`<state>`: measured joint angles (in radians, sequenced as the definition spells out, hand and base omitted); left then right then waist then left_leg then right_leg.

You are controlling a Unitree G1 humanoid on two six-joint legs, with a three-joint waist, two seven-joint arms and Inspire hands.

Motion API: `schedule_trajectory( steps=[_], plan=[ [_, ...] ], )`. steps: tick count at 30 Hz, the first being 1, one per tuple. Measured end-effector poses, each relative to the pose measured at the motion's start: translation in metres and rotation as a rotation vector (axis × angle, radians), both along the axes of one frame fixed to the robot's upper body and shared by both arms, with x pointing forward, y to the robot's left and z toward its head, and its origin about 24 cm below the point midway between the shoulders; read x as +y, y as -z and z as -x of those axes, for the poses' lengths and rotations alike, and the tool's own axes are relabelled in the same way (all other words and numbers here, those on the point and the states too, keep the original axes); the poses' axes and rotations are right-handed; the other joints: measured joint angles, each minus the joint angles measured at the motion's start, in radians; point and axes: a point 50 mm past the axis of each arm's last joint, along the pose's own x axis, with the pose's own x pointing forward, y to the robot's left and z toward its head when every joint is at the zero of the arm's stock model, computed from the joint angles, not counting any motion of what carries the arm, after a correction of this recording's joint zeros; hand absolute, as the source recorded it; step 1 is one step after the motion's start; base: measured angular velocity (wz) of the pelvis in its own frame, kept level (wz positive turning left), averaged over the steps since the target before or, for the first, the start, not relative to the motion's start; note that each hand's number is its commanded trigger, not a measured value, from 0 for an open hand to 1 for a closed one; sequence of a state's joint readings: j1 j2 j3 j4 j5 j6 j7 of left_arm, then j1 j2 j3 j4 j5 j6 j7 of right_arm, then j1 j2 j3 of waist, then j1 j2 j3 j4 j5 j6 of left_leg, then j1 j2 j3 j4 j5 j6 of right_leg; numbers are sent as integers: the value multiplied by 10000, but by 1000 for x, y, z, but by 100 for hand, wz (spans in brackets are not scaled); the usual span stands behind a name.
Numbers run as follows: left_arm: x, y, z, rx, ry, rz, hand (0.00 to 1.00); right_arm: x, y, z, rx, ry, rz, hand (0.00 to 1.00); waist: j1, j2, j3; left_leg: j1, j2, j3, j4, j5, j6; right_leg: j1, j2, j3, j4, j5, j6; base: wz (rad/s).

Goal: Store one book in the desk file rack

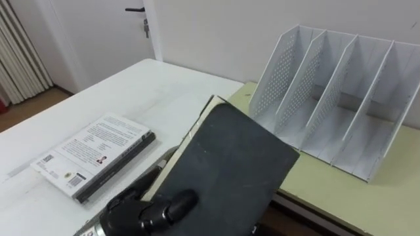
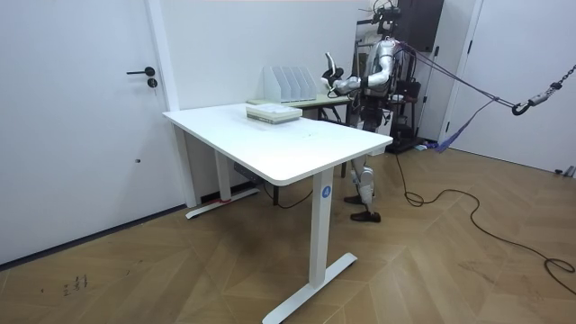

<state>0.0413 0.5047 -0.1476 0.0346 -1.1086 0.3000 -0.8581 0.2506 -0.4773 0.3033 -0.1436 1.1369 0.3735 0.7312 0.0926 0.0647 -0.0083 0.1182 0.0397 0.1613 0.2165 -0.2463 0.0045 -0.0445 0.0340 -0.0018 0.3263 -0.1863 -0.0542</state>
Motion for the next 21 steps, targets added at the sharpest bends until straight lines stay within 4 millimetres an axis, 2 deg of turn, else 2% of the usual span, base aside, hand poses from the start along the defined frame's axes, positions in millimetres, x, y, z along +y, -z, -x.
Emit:
schedule_trajectory(
  steps=[1,6,12,16,21],
  plan=[
    [1,1,1,47,66,-30,100,0,1,1,62,-14,12,100,2,-4,-4,-36,9,2,57,-6,-9,-5,6,-4,1,4,-2,5],
    [1,7,6,283,692,31,100,-4,8,4,609,192,632,100,7,51,-38,-38,7,4,63,-9,-14,-5,-1,-15,41,5,-2,1],
    [1,17,14,884,1330,-112,100,-9,15,12,1126,-18,1281,100,38,114,-38,-92,8,38,67,-29,-38,-123,3,-21,199,-28,-31,0],
    [3,29,18,1471,1390,-188,100,-9,20,16,1423,-197,1547,100,29,166,0,-82,3,53,86,-33,-49,-152,-10,-33,323,-92,-58,1],
    [5,34,23,1906,1706,-448,100,-8,26,22,1757,-449,1707,100,23,126,21,-262,13,48,231,-43,-64,-290,-18,-48,381,-127,-54,4]
  ],
)
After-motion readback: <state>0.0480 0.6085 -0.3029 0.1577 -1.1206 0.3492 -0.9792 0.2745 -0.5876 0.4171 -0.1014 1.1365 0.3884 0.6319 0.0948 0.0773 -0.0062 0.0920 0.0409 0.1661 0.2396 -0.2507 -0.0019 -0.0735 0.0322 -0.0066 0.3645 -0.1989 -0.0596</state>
